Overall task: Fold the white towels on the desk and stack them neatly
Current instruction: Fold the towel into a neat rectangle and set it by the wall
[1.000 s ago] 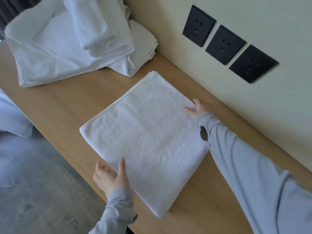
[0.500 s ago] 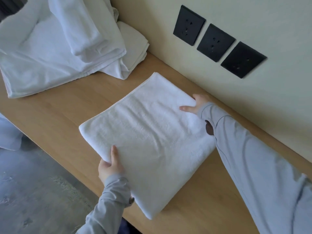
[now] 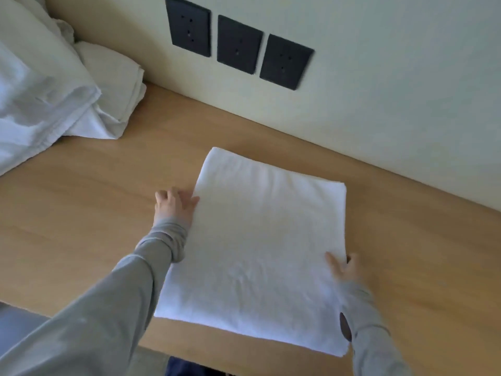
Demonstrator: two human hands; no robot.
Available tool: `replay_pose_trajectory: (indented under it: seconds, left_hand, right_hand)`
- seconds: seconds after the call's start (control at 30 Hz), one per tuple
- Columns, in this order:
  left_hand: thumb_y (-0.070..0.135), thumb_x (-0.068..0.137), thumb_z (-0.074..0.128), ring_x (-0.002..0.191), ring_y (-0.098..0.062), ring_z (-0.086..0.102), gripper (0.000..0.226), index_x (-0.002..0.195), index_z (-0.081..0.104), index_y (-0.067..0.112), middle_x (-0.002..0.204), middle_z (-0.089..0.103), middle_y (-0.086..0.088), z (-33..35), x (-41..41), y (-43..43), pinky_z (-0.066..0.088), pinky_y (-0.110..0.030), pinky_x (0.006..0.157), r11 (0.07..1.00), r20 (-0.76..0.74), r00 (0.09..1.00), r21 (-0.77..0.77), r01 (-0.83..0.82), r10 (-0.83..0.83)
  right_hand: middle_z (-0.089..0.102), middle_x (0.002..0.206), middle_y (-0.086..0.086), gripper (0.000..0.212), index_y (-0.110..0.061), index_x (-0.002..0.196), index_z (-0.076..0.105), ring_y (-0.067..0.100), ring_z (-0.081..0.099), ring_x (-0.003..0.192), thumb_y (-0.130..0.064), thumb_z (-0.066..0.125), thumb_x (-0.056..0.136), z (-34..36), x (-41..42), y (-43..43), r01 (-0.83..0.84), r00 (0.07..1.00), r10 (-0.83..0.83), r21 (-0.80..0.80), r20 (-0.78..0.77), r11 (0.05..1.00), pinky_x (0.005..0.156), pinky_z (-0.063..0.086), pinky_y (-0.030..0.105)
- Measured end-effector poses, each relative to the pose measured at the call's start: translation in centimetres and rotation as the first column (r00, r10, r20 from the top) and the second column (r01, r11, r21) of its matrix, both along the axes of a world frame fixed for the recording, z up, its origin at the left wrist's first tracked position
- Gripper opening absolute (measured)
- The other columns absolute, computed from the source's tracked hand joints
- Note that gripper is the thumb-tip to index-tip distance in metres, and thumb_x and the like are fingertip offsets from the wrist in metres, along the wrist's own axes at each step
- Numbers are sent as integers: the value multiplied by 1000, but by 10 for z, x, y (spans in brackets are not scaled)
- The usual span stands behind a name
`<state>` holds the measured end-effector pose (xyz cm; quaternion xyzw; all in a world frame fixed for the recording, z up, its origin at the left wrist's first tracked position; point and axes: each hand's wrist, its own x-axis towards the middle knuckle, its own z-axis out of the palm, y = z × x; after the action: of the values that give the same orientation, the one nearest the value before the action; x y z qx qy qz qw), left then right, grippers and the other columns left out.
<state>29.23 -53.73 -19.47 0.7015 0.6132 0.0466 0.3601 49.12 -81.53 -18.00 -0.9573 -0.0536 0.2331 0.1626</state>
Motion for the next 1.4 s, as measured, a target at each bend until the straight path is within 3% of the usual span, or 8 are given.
replay_pose_trajectory:
  seconds: [0.1,0.23,0.53,0.8,0.93,1.07,1.2,1.4]
  left_hand:
    - [39,90,50,132,-35,33,61,141,34,10,148,30,-16,-2,13,-49,30,-46,103,897,-98,980,395,199,-175]
    - [59,89,10,144,-20,0,71,149,10,20,157,4,-2,-14,15,-107,4,-41,117,642,-335,721,329,692,-606]
    - [61,89,-7,142,-17,14,80,146,20,11,155,16,-5,-10,-38,-57,4,-38,116,503,-399,552,230,833,-732]
    - [80,63,50,127,-22,45,98,136,42,15,141,46,-5,14,-95,-84,31,-42,101,-26,-343,59,239,971,-937]
    - [40,39,74,115,-21,58,102,132,42,13,131,56,-7,19,-91,-68,49,-33,93,-108,-369,15,309,945,-929]
    - [32,36,77,84,-13,69,71,104,69,16,99,69,2,39,-78,-47,55,-19,65,-3,-228,60,267,964,-972]
    - [46,50,64,79,-4,63,46,95,65,36,86,66,18,72,-54,-5,46,-14,70,384,30,384,0,923,-923]
    - [21,55,70,73,-4,64,30,85,67,23,69,71,14,99,20,65,48,-20,63,706,457,717,-234,668,-526]
  right_hand:
    - [48,132,28,59,5,128,48,45,47,119,-32,51,82,-8,-25,17,-268,893,239,23,381,963,98,38,50]
    - [6,157,-3,57,-20,148,20,21,4,146,-39,34,96,-23,-70,57,-770,570,727,-59,384,635,117,-2,45]
    - [-14,154,-3,74,-20,145,-7,8,-26,140,-62,-13,84,-29,-3,-33,-703,631,745,-246,217,668,115,-18,40]
    - [48,141,0,90,-15,135,49,18,40,132,-77,52,69,0,-70,-88,-941,279,947,-152,162,303,102,34,43]
    - [65,119,0,79,-17,114,68,18,51,115,-43,83,41,1,-71,-80,-922,260,934,-223,244,315,88,50,34]
    - [67,96,4,59,-13,98,70,21,65,88,-25,78,41,20,-58,-64,-918,351,919,-129,182,376,68,56,28]
    - [68,102,-1,49,-18,110,65,16,63,95,-31,62,63,57,-14,-45,-749,636,767,168,-86,641,80,45,20]
    - [66,90,-7,22,-16,100,66,-1,61,80,-9,71,80,108,78,24,-536,740,639,389,-211,749,70,45,10]
